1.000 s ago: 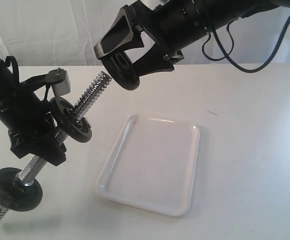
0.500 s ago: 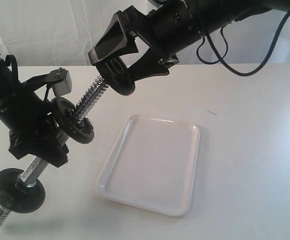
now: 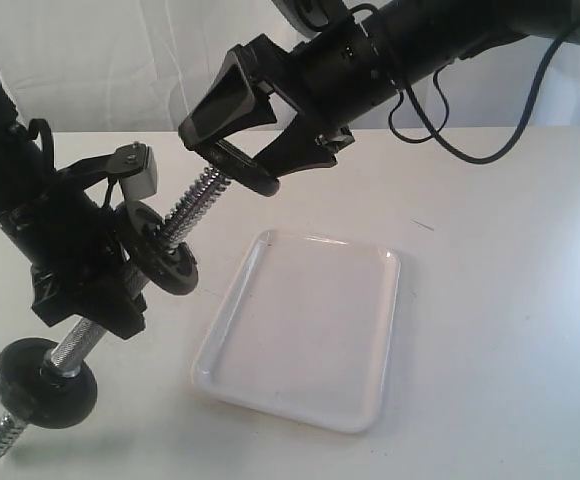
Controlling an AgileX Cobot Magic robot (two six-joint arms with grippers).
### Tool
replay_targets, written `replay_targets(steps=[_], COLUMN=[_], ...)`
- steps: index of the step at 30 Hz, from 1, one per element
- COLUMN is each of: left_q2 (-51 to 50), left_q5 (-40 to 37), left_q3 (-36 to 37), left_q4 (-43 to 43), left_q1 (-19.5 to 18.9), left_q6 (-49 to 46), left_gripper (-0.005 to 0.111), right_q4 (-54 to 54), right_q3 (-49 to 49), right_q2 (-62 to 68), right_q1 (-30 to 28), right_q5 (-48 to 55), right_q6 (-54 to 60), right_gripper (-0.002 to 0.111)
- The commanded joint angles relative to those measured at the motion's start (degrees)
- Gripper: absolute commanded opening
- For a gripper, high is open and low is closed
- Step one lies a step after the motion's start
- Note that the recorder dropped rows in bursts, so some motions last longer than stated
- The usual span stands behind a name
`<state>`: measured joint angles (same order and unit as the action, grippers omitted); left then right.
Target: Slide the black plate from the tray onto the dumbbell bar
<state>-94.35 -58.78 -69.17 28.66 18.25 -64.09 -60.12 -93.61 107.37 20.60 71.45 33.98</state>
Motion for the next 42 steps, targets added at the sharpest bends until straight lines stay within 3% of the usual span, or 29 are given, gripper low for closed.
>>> replay_targets(steps=[1, 6, 22, 32, 35, 40, 42], left_q2=[3.01, 3.01, 3.01, 3.01, 3.01, 3.01, 3.01], left_q5=[-3.68, -0.32, 1.28, 1.07, 0.97, 0.48, 0.32], left_q3=[-1.51, -1.51, -1.51, -1.51, -1.51, -1.51, -1.51], left_q4=[6.93, 6.67, 14.48, 14.01, 13.99, 13.99, 13.88], left_q1=[0.77, 0.77, 0.77, 0.77, 0.77, 0.77, 0.77], left_q6=[0.37, 1.18, -3.3, -3.43, -3.43, -3.43, -3.43], left_gripper=[0.0, 0.0, 0.0, 0.0, 0.0, 0.0, 0.0], right_q4=[-4.75, -5.66, -6.15, -7.82, -7.82, -7.82, -7.82], right_q3=[-0.32, -0.32, -0.32, -0.32, -0.32, -0.44, -0.58], right_q2=[-0.53, -0.53, -0.11, 0.13, 0.13, 0.13, 0.13], right_q1=[0.05, 0.05, 1.6, 2.23, 2.1, 2.1, 2.1], right_q5=[-1.49, -1.49, -1.49, -1.49, -1.49, -1.49, -1.49], right_q6=[0.76, 0.76, 4.82, 4.72, 4.83, 4.83, 4.72], right_gripper=[0.0, 0.0, 0.0, 0.002, 0.021, 0.077, 0.088])
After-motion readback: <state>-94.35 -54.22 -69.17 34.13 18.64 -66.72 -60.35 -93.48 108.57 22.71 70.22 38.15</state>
